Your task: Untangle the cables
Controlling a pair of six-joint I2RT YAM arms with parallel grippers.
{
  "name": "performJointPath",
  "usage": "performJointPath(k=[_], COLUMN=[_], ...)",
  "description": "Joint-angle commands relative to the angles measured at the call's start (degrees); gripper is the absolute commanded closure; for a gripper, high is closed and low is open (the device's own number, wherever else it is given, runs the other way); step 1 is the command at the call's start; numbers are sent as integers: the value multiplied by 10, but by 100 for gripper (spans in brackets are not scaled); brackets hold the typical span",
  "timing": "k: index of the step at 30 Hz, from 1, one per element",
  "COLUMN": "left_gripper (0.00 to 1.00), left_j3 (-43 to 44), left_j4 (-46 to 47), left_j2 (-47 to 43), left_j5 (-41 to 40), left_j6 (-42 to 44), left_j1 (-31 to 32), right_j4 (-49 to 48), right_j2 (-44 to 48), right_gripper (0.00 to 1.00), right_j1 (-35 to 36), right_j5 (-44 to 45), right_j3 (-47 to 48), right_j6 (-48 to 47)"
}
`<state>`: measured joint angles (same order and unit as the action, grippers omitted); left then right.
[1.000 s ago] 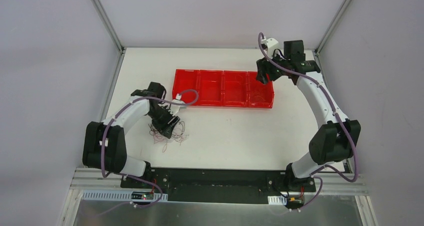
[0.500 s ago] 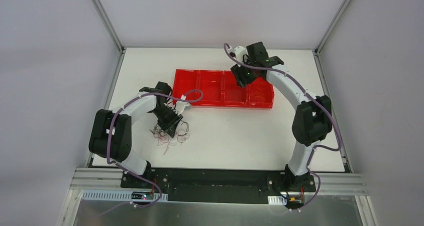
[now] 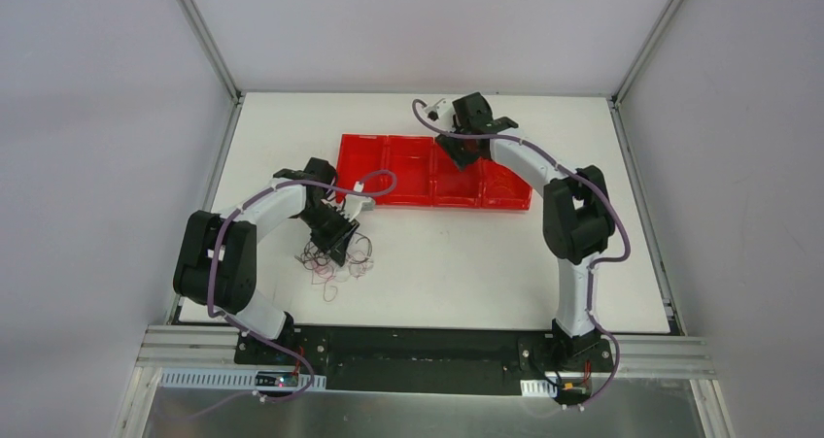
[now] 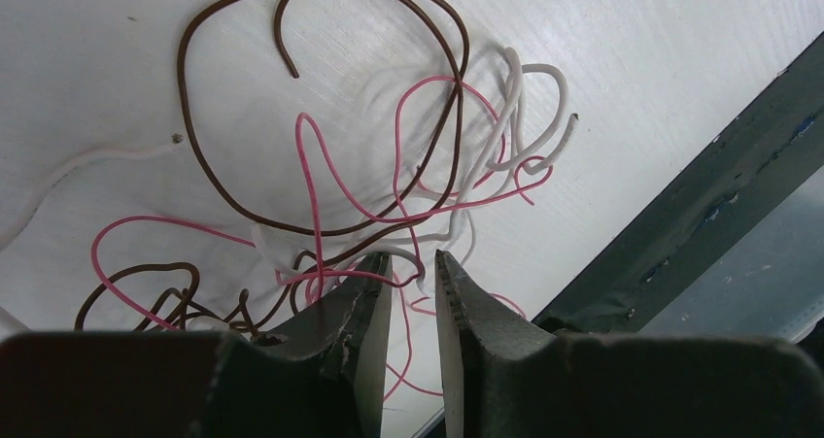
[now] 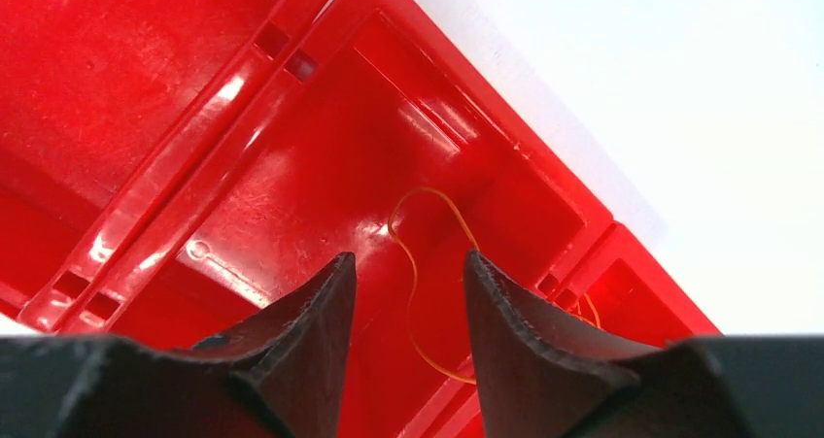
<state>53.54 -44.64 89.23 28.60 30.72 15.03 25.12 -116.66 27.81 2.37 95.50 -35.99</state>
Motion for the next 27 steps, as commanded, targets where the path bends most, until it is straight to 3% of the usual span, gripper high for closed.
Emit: performJointPath(k=[1, 10, 12, 16, 23, 27], left_gripper=[76, 76, 76, 76, 78, 85], left_j3=[1, -1, -2, -4, -1, 11], left_j4=[0, 1, 1, 1, 0, 0], left_j2=[-15, -23, -24, -26, -32, -23], left_j5=[23, 23, 23, 21, 33, 46], left_j6=[-6, -8, -9, -9, -20, -30], left_j1=[2, 2, 2, 2, 2, 2], right_j4=[-29, -27, -27, -11, 41, 87], right_j2=[-11, -45, -43, -8, 123, 137], right_gripper=[54, 56, 65, 100, 100, 100], right_j1=[5, 6, 7, 6, -31, -82], right_j5=[12, 25, 22, 7, -54, -92], right_j3=[27, 42, 40, 28, -26, -35], right_j6=[0, -6, -6, -6, -38, -65])
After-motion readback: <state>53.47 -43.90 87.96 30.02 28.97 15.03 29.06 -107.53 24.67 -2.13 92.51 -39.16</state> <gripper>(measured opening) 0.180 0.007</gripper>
